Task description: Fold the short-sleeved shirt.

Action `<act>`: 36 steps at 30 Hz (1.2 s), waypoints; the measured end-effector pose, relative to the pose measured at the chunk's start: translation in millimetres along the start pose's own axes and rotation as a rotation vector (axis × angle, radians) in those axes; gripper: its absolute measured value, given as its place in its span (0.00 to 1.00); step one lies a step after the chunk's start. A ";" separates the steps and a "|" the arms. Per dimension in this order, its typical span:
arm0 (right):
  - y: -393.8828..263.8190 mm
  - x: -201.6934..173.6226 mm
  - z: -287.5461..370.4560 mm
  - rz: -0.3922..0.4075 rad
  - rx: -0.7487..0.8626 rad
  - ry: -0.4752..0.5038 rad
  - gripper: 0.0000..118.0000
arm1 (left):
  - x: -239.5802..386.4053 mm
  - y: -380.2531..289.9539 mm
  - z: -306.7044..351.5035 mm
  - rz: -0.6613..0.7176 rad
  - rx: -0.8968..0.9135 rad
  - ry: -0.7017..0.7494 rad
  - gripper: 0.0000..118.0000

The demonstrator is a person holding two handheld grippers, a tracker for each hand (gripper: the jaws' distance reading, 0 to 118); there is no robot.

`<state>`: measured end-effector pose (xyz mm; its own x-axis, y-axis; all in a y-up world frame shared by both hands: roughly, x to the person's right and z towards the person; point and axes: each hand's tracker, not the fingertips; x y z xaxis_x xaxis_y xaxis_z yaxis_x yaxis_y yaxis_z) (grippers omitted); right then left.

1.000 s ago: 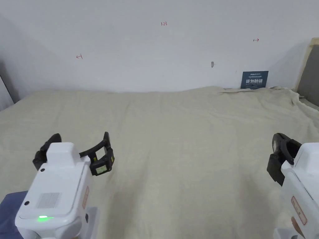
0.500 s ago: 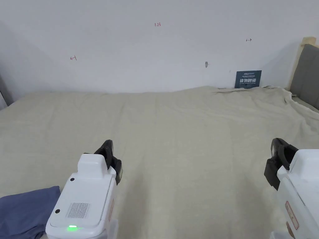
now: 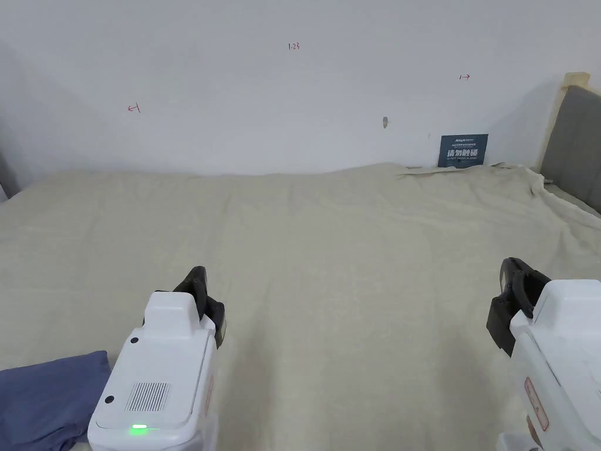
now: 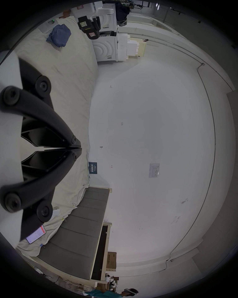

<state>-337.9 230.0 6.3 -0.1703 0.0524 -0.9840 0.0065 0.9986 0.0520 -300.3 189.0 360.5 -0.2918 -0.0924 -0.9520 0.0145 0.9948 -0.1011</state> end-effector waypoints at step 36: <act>3.8 -7.5 -0.8 0.014 0.003 0.013 0.00 | -10.1 2.3 -1.4 0.009 0.009 -0.007 0.00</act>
<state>-337.3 233.4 13.9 -0.1825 0.0659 -0.9810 0.0119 0.9978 0.0648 -298.6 192.2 370.3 -0.2853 -0.0838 -0.9548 0.0255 0.9952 -0.0949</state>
